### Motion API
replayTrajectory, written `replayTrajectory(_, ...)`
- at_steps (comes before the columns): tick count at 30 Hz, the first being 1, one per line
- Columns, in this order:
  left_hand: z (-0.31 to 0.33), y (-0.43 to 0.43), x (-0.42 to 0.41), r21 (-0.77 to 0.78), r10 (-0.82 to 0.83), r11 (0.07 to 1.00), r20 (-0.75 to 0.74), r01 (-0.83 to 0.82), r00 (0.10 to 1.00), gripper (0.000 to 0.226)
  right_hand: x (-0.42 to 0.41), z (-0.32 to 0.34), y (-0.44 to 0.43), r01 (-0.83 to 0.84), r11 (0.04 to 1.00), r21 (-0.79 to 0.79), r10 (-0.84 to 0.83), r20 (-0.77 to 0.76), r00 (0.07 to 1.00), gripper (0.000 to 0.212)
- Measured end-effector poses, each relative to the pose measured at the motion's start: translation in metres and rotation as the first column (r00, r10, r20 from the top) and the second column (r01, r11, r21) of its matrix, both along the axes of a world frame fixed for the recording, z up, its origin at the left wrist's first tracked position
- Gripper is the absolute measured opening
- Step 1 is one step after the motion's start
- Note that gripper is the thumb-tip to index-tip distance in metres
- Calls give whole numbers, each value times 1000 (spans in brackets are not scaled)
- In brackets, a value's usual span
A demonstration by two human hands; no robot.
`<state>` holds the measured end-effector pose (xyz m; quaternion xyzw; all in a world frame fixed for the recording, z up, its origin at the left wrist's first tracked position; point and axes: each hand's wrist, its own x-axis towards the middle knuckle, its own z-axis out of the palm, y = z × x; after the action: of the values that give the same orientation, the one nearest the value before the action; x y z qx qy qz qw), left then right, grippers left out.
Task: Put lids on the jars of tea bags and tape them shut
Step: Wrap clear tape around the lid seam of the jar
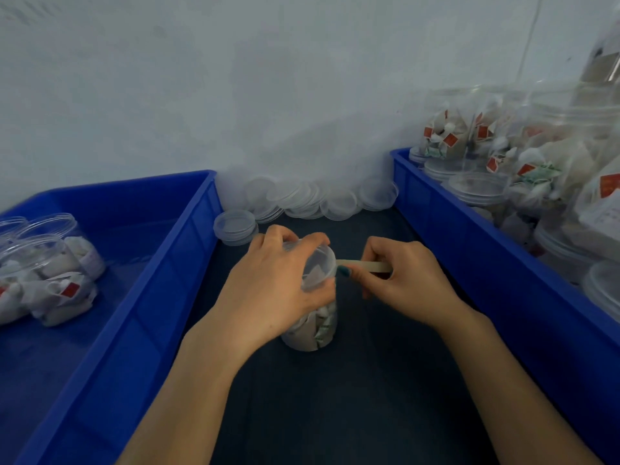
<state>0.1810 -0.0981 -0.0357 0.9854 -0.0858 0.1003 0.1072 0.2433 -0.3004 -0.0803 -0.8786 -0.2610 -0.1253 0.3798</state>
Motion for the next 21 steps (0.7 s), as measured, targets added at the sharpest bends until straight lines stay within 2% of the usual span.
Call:
replayTrajectory(7,-9,-4,11,-115,-18,993,8,19,1000,59,3,0,1,-64,994,-90,50,-151,987,26)
replayTrajectory(12,-16,-8,15,-132,53,991,130,-36,990,57,2,0,-3,-136,988,-73,126,-123,984,51)
replayTrajectory(14,-17,-7,17,-165,37,986,145,-12,989,55,3,2,-7,-168,985,-44,163,-106,981,53)
replayTrajectory(16,-18,-4,17,-187,2,982,150,27,989,49,5,4,-11,-150,987,-55,150,5,989,40)
replayTrajectory(19,-15,1,17,-224,-56,971,143,87,988,44,4,4,-10,55,987,-153,-5,310,951,31)
replayTrajectory(21,-13,4,17,-254,-103,958,129,133,986,44,1,3,-4,155,975,-160,-81,392,916,31)
